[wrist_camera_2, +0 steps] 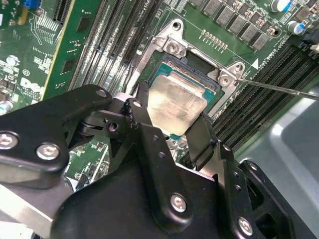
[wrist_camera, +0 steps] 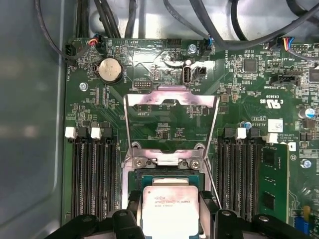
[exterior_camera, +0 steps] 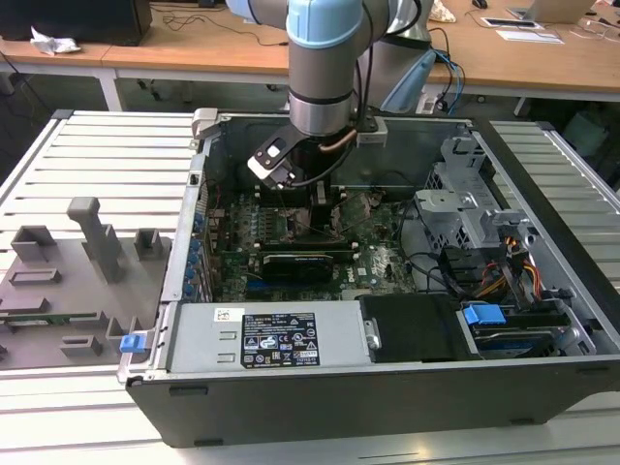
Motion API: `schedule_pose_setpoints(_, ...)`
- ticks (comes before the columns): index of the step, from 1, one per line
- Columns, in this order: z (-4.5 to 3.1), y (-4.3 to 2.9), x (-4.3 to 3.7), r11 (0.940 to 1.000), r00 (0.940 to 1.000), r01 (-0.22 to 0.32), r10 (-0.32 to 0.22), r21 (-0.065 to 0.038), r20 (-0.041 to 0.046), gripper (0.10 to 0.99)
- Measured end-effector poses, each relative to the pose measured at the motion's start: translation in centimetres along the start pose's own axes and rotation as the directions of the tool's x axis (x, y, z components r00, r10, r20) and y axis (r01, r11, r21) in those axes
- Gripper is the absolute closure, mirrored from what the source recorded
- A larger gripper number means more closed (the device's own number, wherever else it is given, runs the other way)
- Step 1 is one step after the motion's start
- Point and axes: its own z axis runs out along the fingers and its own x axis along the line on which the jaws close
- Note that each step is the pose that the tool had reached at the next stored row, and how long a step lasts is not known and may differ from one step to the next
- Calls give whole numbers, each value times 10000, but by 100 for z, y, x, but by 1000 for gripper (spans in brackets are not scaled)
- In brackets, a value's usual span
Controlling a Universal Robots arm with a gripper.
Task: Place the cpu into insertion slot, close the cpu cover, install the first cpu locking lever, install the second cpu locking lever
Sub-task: 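Place the cpu into insertion slot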
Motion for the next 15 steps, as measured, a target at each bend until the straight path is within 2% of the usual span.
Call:
schedule_pose_setpoints(9,53,-6,13,10000,10000,-4,4,-1,17,545)
schedule_pose_setpoints(15,63,-7,15,10000,10000,-5,5,2,23,545)
